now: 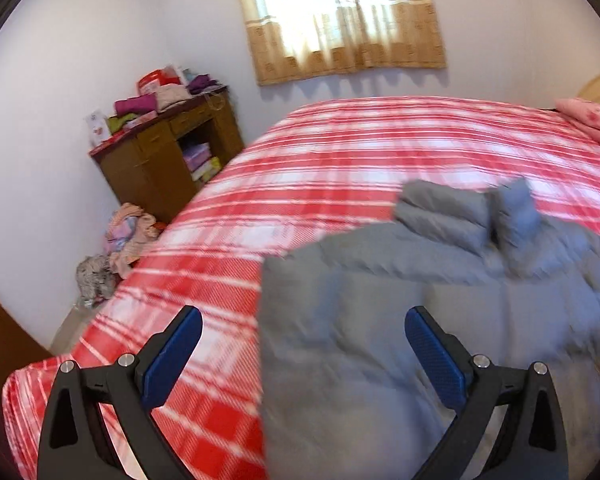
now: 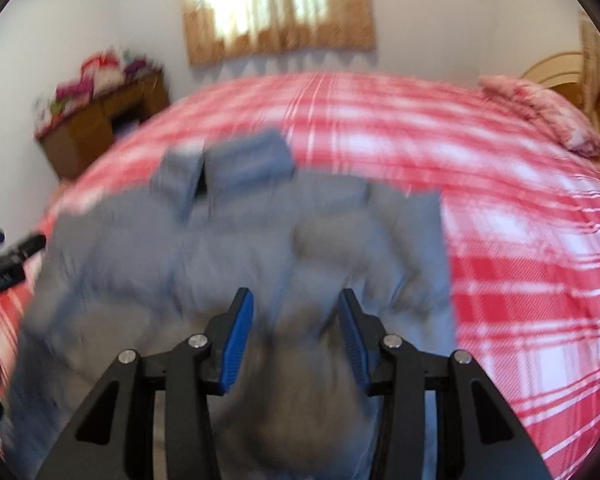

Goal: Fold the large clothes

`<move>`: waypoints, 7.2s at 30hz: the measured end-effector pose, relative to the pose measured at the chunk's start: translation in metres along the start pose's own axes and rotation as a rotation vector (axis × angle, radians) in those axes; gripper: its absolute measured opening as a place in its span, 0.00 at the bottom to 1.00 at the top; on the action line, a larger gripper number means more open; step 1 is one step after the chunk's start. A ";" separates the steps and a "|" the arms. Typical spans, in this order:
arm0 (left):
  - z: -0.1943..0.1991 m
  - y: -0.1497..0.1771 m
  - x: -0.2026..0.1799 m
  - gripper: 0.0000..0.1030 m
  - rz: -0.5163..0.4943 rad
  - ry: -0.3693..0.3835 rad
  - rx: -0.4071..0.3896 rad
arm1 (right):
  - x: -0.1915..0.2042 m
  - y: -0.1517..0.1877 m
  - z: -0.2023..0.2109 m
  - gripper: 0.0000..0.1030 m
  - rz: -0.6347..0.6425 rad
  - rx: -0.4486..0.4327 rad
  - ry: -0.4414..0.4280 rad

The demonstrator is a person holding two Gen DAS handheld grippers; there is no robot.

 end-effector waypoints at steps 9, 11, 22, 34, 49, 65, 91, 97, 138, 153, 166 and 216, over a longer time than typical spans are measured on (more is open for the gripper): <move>-0.085 0.028 -0.017 0.99 -0.013 -0.054 0.139 | -0.006 0.014 -0.075 0.47 -0.021 0.094 0.021; -0.087 0.037 -0.022 0.99 -0.037 -0.055 0.127 | -0.006 0.016 -0.074 0.47 -0.019 0.085 0.015; -0.101 0.047 -0.016 0.99 0.056 0.034 0.202 | -0.003 0.022 -0.080 0.48 -0.018 0.103 0.024; -0.102 0.047 -0.019 0.99 0.056 0.033 0.202 | 0.000 0.024 -0.080 0.48 0.005 0.103 0.054; -0.100 0.044 -0.021 0.99 0.036 0.029 0.215 | 0.001 0.021 -0.081 0.50 0.028 0.132 0.055; -0.131 0.011 -0.031 0.99 0.077 0.001 0.223 | 0.003 -0.134 -0.135 0.94 -0.186 0.167 -0.050; -0.138 -0.095 -0.103 0.99 -0.025 0.017 0.163 | -0.012 -0.079 -0.108 0.12 0.002 0.141 -0.177; -0.138 -0.026 -0.073 0.99 -0.130 -0.064 0.273 | -0.026 -0.069 -0.108 0.11 0.003 0.129 -0.162; -0.071 -0.075 -0.127 0.99 0.006 0.268 0.054 | -0.007 -0.107 -0.077 0.47 -0.011 -0.013 -0.153; -0.130 0.000 -0.145 0.99 -0.001 0.250 0.226 | -0.001 -0.040 -0.137 0.31 -0.003 0.118 -0.157; -0.135 -0.001 -0.146 0.99 -0.020 0.231 0.228 | 0.009 -0.036 -0.145 0.31 0.061 0.137 -0.075; -0.131 -0.011 -0.145 0.99 -0.071 0.193 0.260 | 0.017 -0.040 -0.144 0.35 0.159 0.196 -0.025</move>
Point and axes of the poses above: each gripper's, at about its wrist camera, not at the fingertips, and z roughly against the way its jaws point, x to its left, y to its underside, the point moved 6 cm from there along -z, roughly the way its jaws point, and after that the axes turned 5 degrees about z, right-handed, at the moved point
